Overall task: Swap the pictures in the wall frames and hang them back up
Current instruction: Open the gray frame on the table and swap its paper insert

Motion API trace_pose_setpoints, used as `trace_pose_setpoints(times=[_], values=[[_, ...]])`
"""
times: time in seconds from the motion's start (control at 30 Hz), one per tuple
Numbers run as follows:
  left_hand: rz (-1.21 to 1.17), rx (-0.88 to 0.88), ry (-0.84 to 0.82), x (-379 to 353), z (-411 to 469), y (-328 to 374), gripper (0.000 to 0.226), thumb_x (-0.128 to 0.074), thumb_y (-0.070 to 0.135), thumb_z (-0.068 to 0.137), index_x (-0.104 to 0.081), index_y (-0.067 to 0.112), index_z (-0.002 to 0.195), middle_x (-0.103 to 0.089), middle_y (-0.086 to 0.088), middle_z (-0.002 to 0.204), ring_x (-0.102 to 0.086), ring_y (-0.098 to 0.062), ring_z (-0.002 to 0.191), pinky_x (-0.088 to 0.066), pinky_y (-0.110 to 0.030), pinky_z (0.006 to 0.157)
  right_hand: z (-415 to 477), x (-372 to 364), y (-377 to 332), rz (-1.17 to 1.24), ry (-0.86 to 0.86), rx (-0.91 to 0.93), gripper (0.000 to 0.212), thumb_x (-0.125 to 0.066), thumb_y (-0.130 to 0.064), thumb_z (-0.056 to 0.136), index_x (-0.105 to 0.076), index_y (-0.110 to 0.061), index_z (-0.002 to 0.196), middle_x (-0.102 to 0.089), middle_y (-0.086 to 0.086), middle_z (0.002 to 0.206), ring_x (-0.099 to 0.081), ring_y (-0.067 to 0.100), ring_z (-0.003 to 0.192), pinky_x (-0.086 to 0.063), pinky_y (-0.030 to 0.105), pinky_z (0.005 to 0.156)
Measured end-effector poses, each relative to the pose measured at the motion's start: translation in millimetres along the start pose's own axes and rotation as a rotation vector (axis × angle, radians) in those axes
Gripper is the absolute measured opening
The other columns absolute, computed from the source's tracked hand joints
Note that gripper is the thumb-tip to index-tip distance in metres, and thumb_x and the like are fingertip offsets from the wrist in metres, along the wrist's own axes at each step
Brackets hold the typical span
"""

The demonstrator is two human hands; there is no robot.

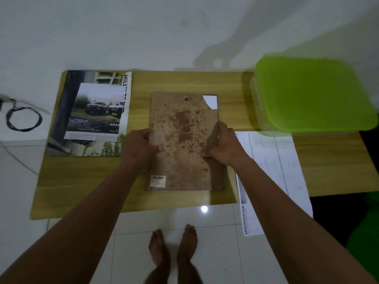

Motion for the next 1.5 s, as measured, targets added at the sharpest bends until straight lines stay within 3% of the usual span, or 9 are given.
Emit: trace_pose_setpoints(times=[0.13, 0.27, 0.43, 0.5, 0.6, 0.8, 1.03, 1.4, 1.5], values=[[0.015, -0.003, -0.035, -7.6, 4.0, 4.0, 0.052, -0.081, 0.014, 0.07, -0.068, 0.019, 0.12, -0.073, -0.001, 0.103, -0.069, -0.017, 0.084, -0.056, -0.031, 0.076, 12.5, 8.4, -16.1, -0.062, 0.047, 0.036, 0.107, -0.078, -0.054, 0.075, -0.012, -0.018, 0.151, -0.028, 0.013, 0.137, -0.028, 0.04, 0.132, -0.034, 0.047, 0.106], [0.016, -0.01, -0.043, -11.2, 12.1, 8.2, 0.055, -0.078, 0.014, 0.074, -0.064, 0.025, 0.126, -0.068, 0.004, 0.095, -0.065, -0.016, 0.082, -0.052, -0.029, 0.076, 31.1, 25.2, -30.2, -0.185, 0.031, 0.077, 0.117, -0.077, -0.052, 0.079, 0.004, -0.021, 0.158, -0.025, 0.022, 0.149, -0.025, 0.043, 0.138, -0.027, 0.047, 0.111], [0.035, 0.009, 0.026, -11.8, 17.7, 0.4, 0.038, -0.058, 0.024, 0.095, -0.058, 0.022, 0.133, -0.072, -0.003, 0.101, -0.066, -0.02, 0.085, -0.05, -0.027, 0.072, 47.5, 32.0, -41.2, -0.211, -0.067, 0.08, 0.098, -0.086, -0.038, 0.072, -0.026, -0.019, 0.148, -0.035, 0.016, 0.142, -0.029, 0.038, 0.134, -0.031, 0.045, 0.11], [0.012, 0.062, 0.075, -6.9, 20.1, -9.9, 0.037, -0.059, 0.025, 0.095, -0.059, 0.023, 0.133, -0.072, -0.005, 0.111, -0.067, -0.019, 0.092, -0.055, -0.032, 0.08, 54.9, 27.8, -40.6, -0.211, -0.081, 0.059, 0.097, -0.089, -0.037, 0.067, -0.031, -0.019, 0.143, -0.038, 0.016, 0.138, -0.031, 0.037, 0.133, -0.033, 0.044, 0.107], [0.022, 0.086, 0.088, -3.4, 25.1, -11.9, 0.038, -0.066, 0.025, 0.091, -0.062, 0.024, 0.128, -0.071, -0.004, 0.113, -0.068, -0.024, 0.094, -0.056, -0.042, 0.088, 64.7, 25.6, -36.3, -0.179, -0.093, 0.008, 0.104, -0.093, -0.034, 0.059, -0.03, -0.022, 0.141, -0.036, 0.017, 0.136, -0.032, 0.038, 0.132, -0.037, 0.046, 0.105], [-0.042, 0.144, 0.027, -3.7, 39.0, -14.1, 0.034, -0.075, 0.031, 0.081, -0.071, 0.021, 0.113, -0.072, 0.001, 0.099, -0.069, -0.022, 0.084, -0.058, -0.041, 0.08, 75.8, 26.2, -29.0, -0.125, -0.104, -0.053, 0.106, -0.094, -0.024, 0.059, -0.025, -0.025, 0.14, -0.031, 0.014, 0.133, -0.042, 0.039, 0.124, -0.045, 0.047, 0.102], [-0.143, 0.201, 0.061, 0.6, 58.3, -26.0, 0.017, -0.066, 0.037, 0.088, -0.073, 0.022, 0.094, -0.072, 0.0, 0.086, -0.069, -0.025, 0.079, -0.059, -0.047, 0.075, 79.8, 32.7, -28.0, 0.02, -0.083, -0.015, 0.093, -0.093, -0.014, 0.06, -0.033, -0.02, 0.132, -0.039, 0.013, 0.129, -0.05, 0.026, 0.102, -0.048, 0.033, 0.074], [-0.099, 0.185, 0.035, -3.5, 59.3, -19.5, 0.021, -0.076, 0.047, 0.076, -0.069, 0.03, 0.086, -0.072, 0.008, 0.084, -0.07, -0.015, 0.076, -0.06, -0.043, 0.073, 80.1, 33.3, -31.6, -0.081, -0.042, 0.005, 0.093, -0.093, -0.015, 0.058, -0.037, -0.017, 0.132, -0.041, 0.013, 0.128, -0.047, 0.035, 0.12, -0.048, 0.04, 0.095], [-0.169, 0.209, 0.01, -7.3, 59.2, -23.1, 0.02, -0.079, 0.042, 0.076, -0.067, 0.028, 0.084, -0.072, 0.003, 0.086, -0.07, -0.018, 0.078, -0.06, -0.045, 0.073, 77.5, 33.5, -29.3, -0.01, -0.024, 0.028, 0.085, -0.092, -0.014, 0.059, -0.044, -0.017, 0.129, -0.049, 0.01, 0.124, -0.056, 0.029, 0.109, -0.051, 0.036, 0.081]])
Point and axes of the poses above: each hand's wrist, its own z-axis towards the middle knuckle, its own x-axis out of the back of the hand, y = z × x, the point moved 9 cm from there along z, towards the middle knuckle
